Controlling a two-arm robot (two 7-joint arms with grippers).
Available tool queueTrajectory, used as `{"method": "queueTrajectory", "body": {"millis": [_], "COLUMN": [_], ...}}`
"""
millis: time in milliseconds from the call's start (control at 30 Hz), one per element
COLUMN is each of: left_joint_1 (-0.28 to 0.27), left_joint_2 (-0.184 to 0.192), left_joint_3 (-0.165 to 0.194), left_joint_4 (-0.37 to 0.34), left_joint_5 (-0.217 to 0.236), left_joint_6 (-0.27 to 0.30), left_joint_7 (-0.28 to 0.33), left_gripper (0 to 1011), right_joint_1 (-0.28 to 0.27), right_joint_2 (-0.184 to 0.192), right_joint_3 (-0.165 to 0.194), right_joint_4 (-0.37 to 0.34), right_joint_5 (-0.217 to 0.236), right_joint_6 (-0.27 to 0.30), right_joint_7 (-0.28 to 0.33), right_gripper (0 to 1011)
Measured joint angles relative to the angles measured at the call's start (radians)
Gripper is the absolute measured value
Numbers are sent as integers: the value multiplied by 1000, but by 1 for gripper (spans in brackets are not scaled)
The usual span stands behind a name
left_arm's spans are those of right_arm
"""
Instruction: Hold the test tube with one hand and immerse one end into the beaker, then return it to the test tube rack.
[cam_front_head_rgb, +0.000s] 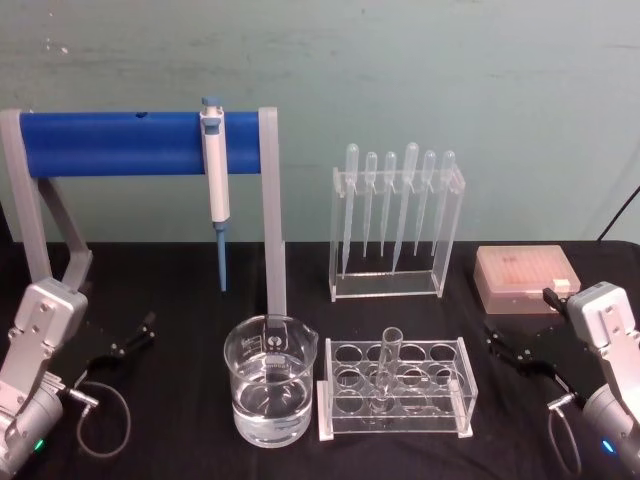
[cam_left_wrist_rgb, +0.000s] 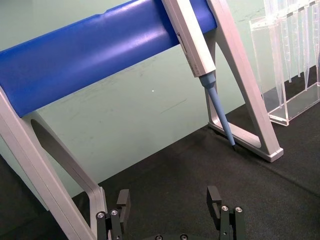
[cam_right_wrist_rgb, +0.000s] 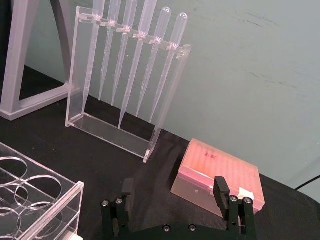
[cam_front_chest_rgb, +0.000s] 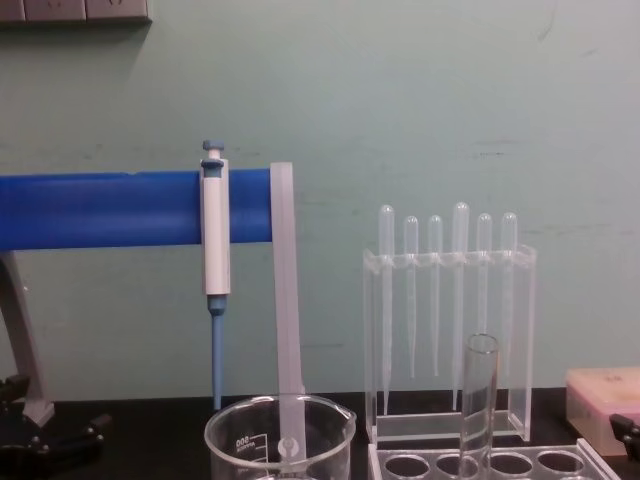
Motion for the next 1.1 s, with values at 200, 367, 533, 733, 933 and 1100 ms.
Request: {"method": "queueTrajectory", "body": {"millis": [200, 367, 533, 733, 933, 1100], "left_joint_1": [0, 0, 0, 0, 0, 0], "left_joint_2": [0, 0, 0, 0, 0, 0], "left_joint_3": [0, 0, 0, 0, 0, 0], "left_joint_4": [0, 0, 0, 0, 0, 0], "left_joint_5": [0, 0, 0, 0, 0, 0], "left_joint_6": [0, 0, 0, 0, 0, 0], "left_joint_7": [0, 0, 0, 0, 0, 0], "left_gripper": [1000, 1000, 1000, 1000, 1000, 1000], "right_joint_1": [0, -7, -49, -134, -260, -307], "right_joint_2": [0, 1, 18, 62, 133, 155], "right_joint_3": [0, 5, 25, 60, 101, 106], "right_joint_4": [0, -6, -42, -133, -269, -329], "right_joint_5": [0, -3, -14, -15, 16, 43], "right_joint_6": [0, -1, -7, -19, -42, -64], "right_joint_7": [0, 0, -1, -3, 40, 102], "right_gripper": [1003, 1003, 1003, 1003, 1003, 1003]}}
